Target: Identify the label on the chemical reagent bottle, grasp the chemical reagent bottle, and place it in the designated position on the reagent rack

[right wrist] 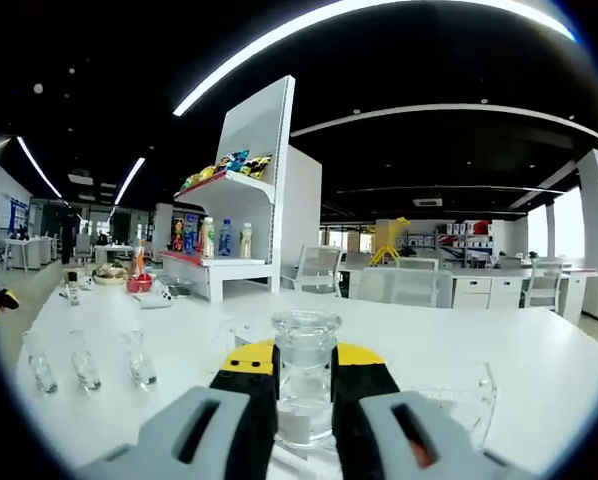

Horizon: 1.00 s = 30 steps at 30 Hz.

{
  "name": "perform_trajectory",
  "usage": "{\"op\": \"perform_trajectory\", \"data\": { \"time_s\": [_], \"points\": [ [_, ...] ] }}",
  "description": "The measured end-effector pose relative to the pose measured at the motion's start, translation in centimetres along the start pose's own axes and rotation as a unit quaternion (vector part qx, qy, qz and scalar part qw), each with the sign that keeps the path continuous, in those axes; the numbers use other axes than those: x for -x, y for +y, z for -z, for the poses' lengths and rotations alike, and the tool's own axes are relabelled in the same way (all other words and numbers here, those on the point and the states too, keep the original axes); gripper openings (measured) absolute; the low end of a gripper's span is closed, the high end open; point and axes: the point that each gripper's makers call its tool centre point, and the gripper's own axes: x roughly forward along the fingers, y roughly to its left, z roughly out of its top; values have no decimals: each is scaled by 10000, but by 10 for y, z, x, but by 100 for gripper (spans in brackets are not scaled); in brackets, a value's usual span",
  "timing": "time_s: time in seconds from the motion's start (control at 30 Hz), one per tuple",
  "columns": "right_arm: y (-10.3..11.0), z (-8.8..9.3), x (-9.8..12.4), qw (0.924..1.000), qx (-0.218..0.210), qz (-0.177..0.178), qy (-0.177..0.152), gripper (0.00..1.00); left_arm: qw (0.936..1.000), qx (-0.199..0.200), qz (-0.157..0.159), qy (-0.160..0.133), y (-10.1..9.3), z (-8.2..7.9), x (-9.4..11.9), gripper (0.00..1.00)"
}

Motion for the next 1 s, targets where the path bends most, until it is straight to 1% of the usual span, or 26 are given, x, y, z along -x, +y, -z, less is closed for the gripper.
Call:
{"op": "perform_trajectory", "data": {
  "time_s": [0.2,0.4,0.57,0.63,0.67,0.73,0.9,1.0],
  "points": [
    [-1,9,-13,10000,-82,12,13,19,10000,0,11,0,1,-1,0,50],
    [3,15,-21,9999,-121,7,-109,19,10000,-2,3,76,2,1,0,50],
    [4,17,-26,9998,-21,61,-179,19,9999,10,0,102,4,3,-1,50],
    [5,20,-29,9998,-46,59,-168,19,9999,-1,-2,116,4,3,-1,50],
    [5,21,-30,9998,33,70,-175,19,9999,1,-7,112,5,3,-1,50],
    [6,23,-31,9998,34,73,-176,19,9999,5,-19,113,6,4,-1,50],
    [8,30,-32,9999,33,93,-142,19,9999,40,-80,147,10,7,-1,50],
    [9,32,-33,9998,58,105,-153,19,9998,72,-113,145,13,8,0,50]
  ]
}}
